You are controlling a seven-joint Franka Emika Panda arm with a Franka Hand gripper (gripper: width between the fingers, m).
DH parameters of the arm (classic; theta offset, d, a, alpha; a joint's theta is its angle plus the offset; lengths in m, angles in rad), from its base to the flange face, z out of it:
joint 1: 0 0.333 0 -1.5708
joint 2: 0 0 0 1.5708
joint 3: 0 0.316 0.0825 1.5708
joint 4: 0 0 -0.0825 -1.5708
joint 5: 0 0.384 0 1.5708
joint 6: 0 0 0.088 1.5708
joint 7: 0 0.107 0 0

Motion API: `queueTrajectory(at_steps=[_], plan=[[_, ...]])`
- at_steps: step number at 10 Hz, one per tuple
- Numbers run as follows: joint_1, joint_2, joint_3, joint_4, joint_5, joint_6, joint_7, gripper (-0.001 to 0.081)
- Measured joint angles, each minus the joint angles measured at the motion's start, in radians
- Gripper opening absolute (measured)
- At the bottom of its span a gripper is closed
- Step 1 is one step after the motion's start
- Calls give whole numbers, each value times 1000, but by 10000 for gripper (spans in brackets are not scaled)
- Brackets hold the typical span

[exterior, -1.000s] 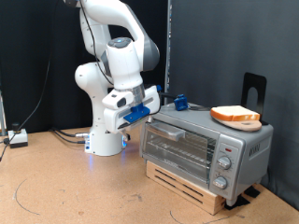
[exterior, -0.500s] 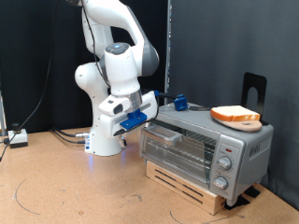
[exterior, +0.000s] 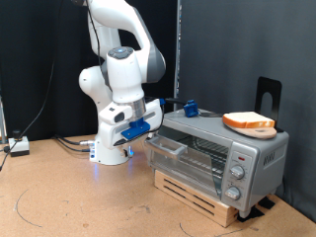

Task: Make a piece of toast with the oven

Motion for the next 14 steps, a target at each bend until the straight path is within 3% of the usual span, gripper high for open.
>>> queueTrajectory(at_steps=[3, 8, 10, 12, 14], plan=[[-47, 40, -4, 4, -56, 12, 3, 807], [-82, 132, -7, 9, -101, 120, 3, 807], [-86, 178, -13, 27, -55, 131, -8, 807], [-82, 222, -13, 41, 42, 179, -85, 807], [-84, 257, -13, 44, 47, 220, -106, 807]])
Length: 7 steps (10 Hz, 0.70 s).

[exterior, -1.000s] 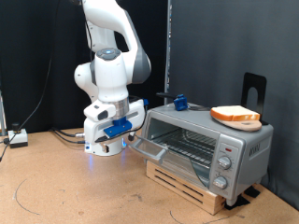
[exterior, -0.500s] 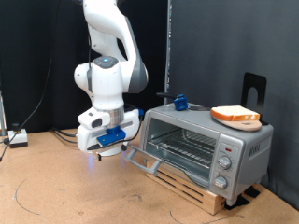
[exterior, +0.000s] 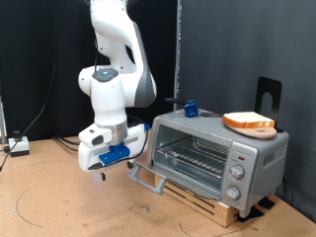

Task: Make a piece of toast with the oven

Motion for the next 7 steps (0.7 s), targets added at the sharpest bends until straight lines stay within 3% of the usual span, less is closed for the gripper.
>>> queueTrajectory(at_steps=[4, 7], plan=[[-5, 82, -2, 16, -1, 54, 1, 807], [-6, 184, -2, 20, -11, 144, 13, 807]])
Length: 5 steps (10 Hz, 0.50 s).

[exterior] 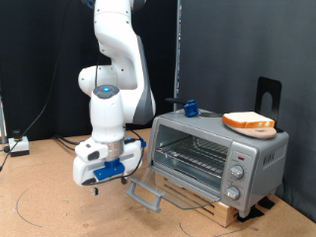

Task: Make a piece of toast with the oven

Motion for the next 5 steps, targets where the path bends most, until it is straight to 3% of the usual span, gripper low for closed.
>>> queueTrajectory(at_steps=[3, 5], plan=[[-2, 113, -1, 0, -6, 70, 17, 807], [-19, 144, 3, -1, 28, 114, 2, 807]])
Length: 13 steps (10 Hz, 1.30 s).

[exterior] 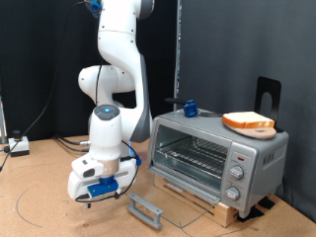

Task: Make a piece of toast with the oven

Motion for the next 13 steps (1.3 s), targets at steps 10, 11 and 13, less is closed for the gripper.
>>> queueTrajectory(at_steps=[10, 11, 13], plan=[[-140, -265, 82, -11, 270, -242, -351, 807], [-140, -288, 76, 10, 349, -348, -433, 807], [-143, -352, 43, 51, 444, -571, -545, 807]])
